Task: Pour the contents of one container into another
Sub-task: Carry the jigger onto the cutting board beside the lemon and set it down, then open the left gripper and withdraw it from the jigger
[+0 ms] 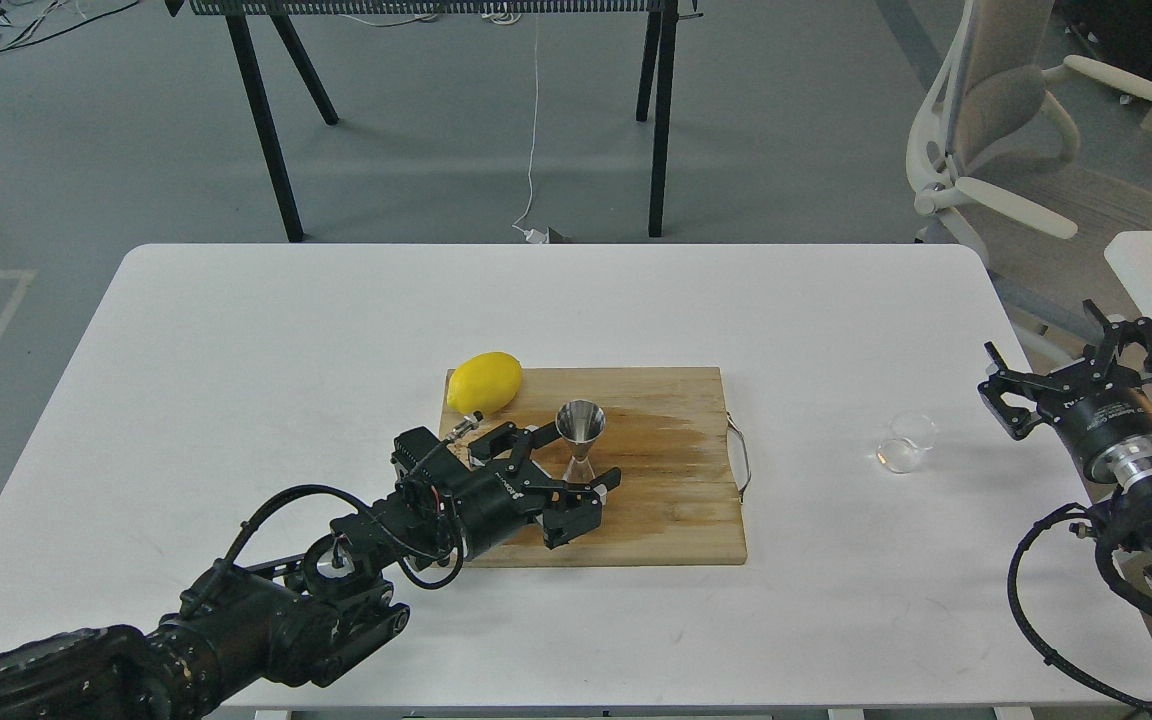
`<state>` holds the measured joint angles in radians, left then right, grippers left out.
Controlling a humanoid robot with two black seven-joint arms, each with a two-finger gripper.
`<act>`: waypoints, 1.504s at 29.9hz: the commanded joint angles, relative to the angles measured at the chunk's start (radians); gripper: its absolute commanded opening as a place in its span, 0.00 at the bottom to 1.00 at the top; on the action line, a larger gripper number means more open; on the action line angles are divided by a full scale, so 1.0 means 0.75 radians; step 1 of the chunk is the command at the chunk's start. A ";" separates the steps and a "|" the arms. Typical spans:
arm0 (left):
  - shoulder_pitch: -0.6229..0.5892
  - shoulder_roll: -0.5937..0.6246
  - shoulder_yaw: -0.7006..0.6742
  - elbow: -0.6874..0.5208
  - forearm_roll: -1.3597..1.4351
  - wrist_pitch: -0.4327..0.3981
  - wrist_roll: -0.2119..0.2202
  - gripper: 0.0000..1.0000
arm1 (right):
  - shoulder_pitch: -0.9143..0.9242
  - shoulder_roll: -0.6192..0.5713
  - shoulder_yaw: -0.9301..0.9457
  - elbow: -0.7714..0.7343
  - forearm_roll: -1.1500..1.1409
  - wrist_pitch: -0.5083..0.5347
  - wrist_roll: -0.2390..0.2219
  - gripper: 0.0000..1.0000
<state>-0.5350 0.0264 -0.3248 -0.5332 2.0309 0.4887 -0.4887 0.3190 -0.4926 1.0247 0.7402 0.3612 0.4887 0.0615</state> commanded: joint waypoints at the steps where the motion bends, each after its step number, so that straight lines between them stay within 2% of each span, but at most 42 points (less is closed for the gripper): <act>1: 0.022 0.067 -0.025 -0.013 -0.006 0.000 0.000 0.99 | 0.000 0.000 0.000 -0.001 0.001 0.000 0.000 0.99; 8: 0.065 0.216 -0.084 -0.123 -0.008 0.000 0.000 0.99 | 0.000 0.000 0.000 -0.001 -0.001 0.000 0.000 1.00; 13: 0.171 0.451 -0.103 -0.389 -0.071 0.000 0.000 0.99 | 0.002 0.000 0.000 -0.001 0.001 0.000 -0.004 1.00; 24: 0.316 0.987 -0.097 -1.009 -0.729 0.000 0.000 0.99 | 0.016 -0.014 -0.002 0.003 0.001 0.000 -0.035 0.99; 29: 0.321 1.116 -0.119 -1.134 -1.169 0.000 0.000 0.99 | 0.025 -0.051 -0.002 0.023 0.007 0.000 -0.067 0.99; 30: 0.321 1.120 -0.143 -1.136 -1.257 -0.068 0.000 0.99 | 0.025 -0.061 0.000 0.026 0.011 0.000 -0.078 0.99; 32: 0.321 1.129 -0.217 -1.136 -1.429 -0.292 0.000 0.99 | 0.027 -0.073 0.000 0.038 0.032 0.000 -0.092 0.99; 37: 0.315 1.224 -0.348 -1.093 -1.901 -0.988 0.000 0.99 | 0.021 -0.106 -0.018 0.099 0.152 0.000 -0.162 0.99; 38: 0.308 1.245 -0.354 -1.046 -2.007 -1.145 0.000 0.99 | 0.016 -0.106 -0.018 0.113 0.187 0.000 -0.184 0.99; 39: 0.306 1.251 -0.358 -1.006 -2.079 -1.254 0.000 0.99 | 0.012 -0.106 -0.018 0.128 0.212 0.000 -0.202 0.99; 40: 0.302 1.251 -0.360 -0.961 -2.147 -1.303 0.000 0.99 | 0.010 -0.106 -0.018 0.146 0.232 0.000 -0.221 0.99; 43: 0.292 1.229 -0.377 -0.844 -2.380 -1.303 0.000 0.99 | -0.006 -0.108 -0.016 0.234 0.275 0.000 -0.296 0.99; 45: 0.290 1.212 -0.379 -0.819 -2.560 -1.303 0.000 0.99 | -0.035 -0.108 -0.006 0.295 0.300 -0.113 -0.344 0.99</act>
<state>-0.3134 0.9515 -0.6040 -1.1873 0.2831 -0.4785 -0.4885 0.3153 -0.5733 1.0123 0.9022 0.5594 0.4787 -0.1484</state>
